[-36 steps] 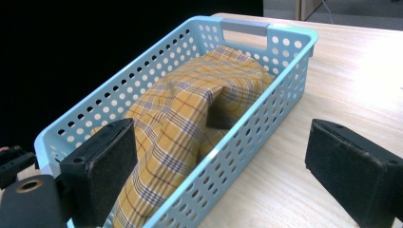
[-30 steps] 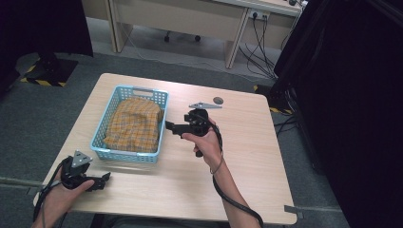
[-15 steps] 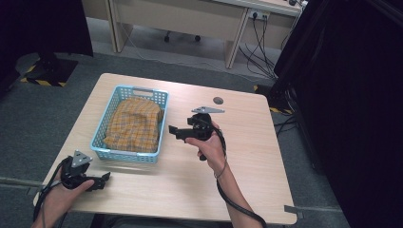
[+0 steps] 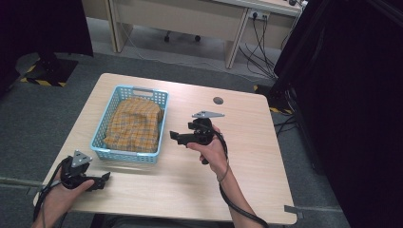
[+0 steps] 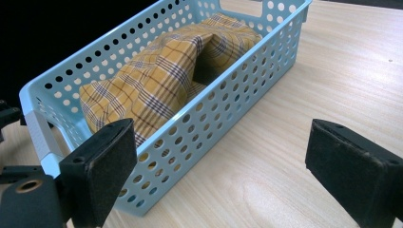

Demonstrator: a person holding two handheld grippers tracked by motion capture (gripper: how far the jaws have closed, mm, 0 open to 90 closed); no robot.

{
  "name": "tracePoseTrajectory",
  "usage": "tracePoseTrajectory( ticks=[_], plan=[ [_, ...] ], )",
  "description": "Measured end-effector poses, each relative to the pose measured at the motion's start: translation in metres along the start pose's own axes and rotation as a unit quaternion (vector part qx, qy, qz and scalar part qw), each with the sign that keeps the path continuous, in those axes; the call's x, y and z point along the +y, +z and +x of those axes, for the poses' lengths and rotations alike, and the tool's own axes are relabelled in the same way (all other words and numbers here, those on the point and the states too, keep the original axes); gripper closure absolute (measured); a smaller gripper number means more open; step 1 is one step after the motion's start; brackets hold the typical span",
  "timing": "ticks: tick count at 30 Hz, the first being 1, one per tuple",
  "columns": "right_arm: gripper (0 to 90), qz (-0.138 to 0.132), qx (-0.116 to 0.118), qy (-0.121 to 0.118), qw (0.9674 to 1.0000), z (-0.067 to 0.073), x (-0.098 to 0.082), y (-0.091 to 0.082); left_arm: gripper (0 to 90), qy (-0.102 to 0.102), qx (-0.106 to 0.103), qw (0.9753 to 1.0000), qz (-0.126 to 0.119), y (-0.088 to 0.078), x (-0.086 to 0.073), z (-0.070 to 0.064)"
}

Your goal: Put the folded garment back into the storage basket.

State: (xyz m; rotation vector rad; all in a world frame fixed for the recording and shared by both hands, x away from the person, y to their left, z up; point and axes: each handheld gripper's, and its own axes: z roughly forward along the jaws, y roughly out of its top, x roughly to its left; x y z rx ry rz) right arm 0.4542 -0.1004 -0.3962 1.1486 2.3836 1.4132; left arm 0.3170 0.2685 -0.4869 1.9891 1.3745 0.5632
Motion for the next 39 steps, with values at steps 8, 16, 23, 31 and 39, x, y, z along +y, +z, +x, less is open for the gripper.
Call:
tracePoseTrajectory(
  ticks=[8, 16, 23, 31, 39],
  plan=[
    [10.5, 0.002, -0.002, -0.004, 1.0, -0.002, -0.008, -0.003, 0.0, 0.001, 0.0, 1.0, 0.001, 0.0, 0.0, 0.0],
    [10.4, 0.009, -0.016, -0.014, 0.9997, -0.005, -0.016, -0.006, 0.0, 0.001, 0.001, 1.0, 0.001, 0.0, 0.0, 0.0],
    [10.4, 0.011, -0.024, -0.022, 0.9994, -0.008, -0.022, -0.009, 0.0, 0.001, 0.001, 1.0, 0.001, 0.0, 0.0, 0.0],
    [10.4, 0.01, -0.029, -0.027, 0.9992, -0.01, -0.03, -0.014, 0.0, 0.0, 0.001, 1.0, 0.001, 0.0, 0.0, 0.0],
    [10.4, 0.014, -0.031, -0.036, 0.9988, -0.011, -0.038, -0.016, 0.0, 0.0, 0.001, 1.0, 0.001, 0.0, 0.0, 0.0]
  ],
)
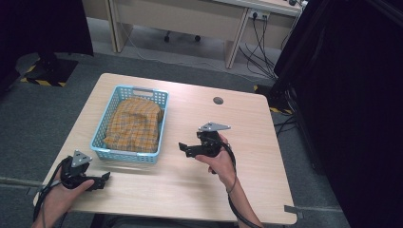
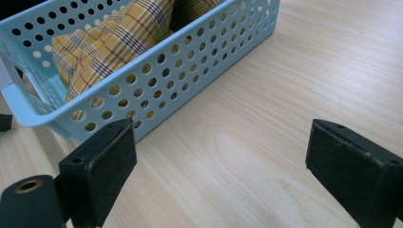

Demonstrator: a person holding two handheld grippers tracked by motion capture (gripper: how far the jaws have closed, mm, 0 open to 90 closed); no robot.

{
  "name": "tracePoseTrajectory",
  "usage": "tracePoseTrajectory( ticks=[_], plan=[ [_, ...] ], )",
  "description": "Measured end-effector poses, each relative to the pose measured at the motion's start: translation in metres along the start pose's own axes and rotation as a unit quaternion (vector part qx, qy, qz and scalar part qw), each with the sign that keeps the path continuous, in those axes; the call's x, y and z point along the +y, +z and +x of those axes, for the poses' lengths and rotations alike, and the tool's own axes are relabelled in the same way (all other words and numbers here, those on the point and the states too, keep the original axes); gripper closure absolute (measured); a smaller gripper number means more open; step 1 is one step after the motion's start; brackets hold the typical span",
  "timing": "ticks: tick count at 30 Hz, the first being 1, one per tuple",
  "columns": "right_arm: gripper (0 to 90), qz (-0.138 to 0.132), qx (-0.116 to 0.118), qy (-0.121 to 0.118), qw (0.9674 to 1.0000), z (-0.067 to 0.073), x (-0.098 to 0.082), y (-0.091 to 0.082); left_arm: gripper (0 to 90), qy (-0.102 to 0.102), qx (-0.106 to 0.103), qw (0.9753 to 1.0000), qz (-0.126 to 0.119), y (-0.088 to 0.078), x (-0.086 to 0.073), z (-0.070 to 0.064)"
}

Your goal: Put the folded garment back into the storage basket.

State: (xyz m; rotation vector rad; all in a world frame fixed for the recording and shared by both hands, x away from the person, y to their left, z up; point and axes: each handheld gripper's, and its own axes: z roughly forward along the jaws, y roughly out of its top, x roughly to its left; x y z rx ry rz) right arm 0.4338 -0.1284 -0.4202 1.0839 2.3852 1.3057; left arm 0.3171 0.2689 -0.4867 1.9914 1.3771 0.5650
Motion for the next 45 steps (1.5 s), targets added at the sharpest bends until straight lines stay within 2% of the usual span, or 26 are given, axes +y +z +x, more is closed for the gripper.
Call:
tracePoseTrajectory(
  ticks=[12, 25, 45],
  plan=[
    [10.5, 0.008, -0.004, 0.001, 1.0, -0.005, -0.015, -0.005, 0.0, 0.0, 0.0, 1.0, 0.0, 0.0, 0.0, 0.0],
    [10.5, 0.0, 0.018, 0.031, 0.9994, -0.011, -0.024, -0.015, 0.0, 0.001, -0.001, 1.0, 0.0, 0.0, 0.0, 0.0],
    [10.4, -0.004, 0.017, 0.047, 0.9987, -0.017, -0.038, -0.025, 0.0, 0.001, -0.001, 1.0, 0.0, 0.0, 0.0, 0.0]
  ],
)
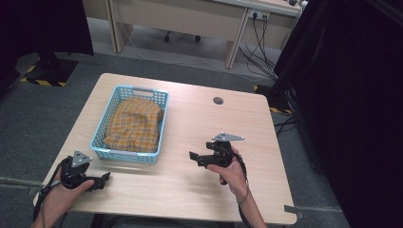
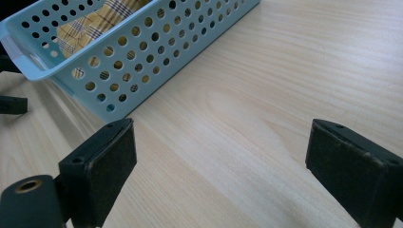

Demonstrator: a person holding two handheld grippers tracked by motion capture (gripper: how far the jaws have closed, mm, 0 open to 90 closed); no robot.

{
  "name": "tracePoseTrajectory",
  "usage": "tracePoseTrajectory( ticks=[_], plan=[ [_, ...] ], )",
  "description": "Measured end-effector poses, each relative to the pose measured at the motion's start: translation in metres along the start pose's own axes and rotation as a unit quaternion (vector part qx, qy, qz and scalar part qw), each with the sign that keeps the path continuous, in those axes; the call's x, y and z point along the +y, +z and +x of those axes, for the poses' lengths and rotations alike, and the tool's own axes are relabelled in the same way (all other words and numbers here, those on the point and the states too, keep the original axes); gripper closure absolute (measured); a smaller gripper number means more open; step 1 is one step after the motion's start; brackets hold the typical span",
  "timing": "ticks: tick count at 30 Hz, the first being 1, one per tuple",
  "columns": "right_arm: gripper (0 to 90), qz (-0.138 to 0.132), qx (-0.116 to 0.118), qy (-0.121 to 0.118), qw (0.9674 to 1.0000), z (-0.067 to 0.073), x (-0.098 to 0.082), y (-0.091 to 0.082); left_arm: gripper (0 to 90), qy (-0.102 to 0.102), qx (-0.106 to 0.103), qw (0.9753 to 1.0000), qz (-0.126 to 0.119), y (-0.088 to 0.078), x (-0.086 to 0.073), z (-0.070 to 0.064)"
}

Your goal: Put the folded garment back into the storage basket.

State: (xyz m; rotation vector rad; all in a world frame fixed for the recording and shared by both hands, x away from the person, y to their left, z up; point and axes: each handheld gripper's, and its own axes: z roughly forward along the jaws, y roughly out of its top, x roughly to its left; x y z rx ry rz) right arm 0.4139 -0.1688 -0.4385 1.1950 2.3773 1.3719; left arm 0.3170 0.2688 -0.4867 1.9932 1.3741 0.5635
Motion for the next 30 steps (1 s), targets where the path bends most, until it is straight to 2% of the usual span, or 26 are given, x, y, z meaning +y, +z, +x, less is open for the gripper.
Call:
tracePoseTrajectory(
  ticks=[12, 30],
  plan=[
    [10.4, 0.012, -0.005, 0.009, 0.9999, -0.005, -0.015, -0.002, 0.0, 0.0, 0.0, 1.0, 0.0, 0.0, 0.0, 0.0],
    [10.4, 0.014, -0.01, 0.017, 0.9997, -0.009, -0.027, -0.012, 0.0, 0.001, -0.001, 1.0, 0.0, 0.0, 0.0, 0.0]
  ],
)
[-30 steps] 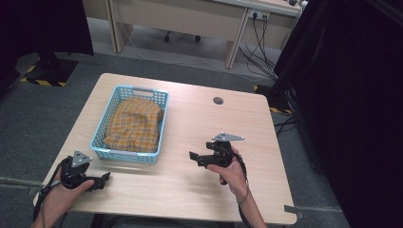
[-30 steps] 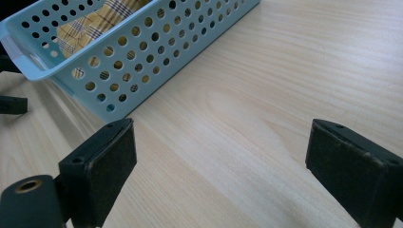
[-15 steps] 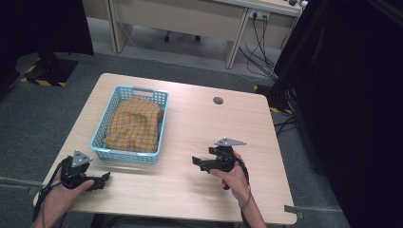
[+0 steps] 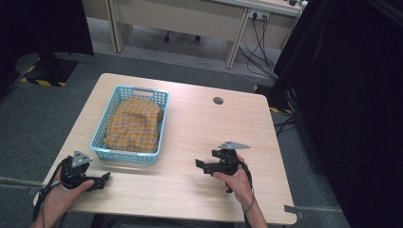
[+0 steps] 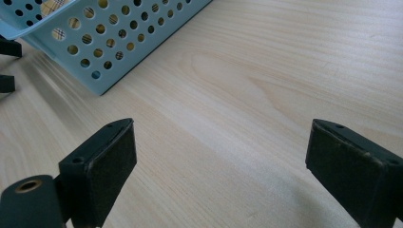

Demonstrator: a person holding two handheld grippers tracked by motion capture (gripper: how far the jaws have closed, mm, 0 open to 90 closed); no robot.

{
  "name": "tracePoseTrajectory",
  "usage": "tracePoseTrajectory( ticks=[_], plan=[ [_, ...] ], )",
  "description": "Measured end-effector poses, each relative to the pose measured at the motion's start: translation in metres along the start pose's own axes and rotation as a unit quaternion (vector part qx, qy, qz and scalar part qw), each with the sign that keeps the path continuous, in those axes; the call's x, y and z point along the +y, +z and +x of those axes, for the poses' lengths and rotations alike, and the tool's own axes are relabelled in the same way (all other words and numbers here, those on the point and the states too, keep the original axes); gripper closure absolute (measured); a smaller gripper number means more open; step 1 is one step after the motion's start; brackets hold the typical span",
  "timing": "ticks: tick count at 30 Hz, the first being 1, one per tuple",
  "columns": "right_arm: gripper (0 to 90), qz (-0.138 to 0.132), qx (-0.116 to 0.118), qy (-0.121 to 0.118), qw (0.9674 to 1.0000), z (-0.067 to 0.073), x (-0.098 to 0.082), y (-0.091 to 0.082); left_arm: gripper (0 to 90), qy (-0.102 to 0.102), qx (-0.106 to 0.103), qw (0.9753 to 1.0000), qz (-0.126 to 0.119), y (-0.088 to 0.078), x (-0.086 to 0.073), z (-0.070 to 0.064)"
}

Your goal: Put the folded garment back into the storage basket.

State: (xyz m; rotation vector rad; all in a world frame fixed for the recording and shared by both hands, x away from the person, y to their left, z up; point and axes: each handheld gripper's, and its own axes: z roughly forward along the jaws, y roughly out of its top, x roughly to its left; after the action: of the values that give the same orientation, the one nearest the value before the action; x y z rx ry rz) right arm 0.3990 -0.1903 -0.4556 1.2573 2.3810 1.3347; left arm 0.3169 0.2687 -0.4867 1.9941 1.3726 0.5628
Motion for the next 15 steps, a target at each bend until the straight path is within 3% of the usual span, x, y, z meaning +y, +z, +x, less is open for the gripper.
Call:
tracePoseTrajectory(
  ticks=[15],
  plan=[
    [10.4, 0.002, -0.002, 0.006, 1.0, -0.0021, -0.009, -0.006, 0.0, 0.0, 0.0, 1.0, 0.0, 0.0, 0.0, 0.0]
  ],
)
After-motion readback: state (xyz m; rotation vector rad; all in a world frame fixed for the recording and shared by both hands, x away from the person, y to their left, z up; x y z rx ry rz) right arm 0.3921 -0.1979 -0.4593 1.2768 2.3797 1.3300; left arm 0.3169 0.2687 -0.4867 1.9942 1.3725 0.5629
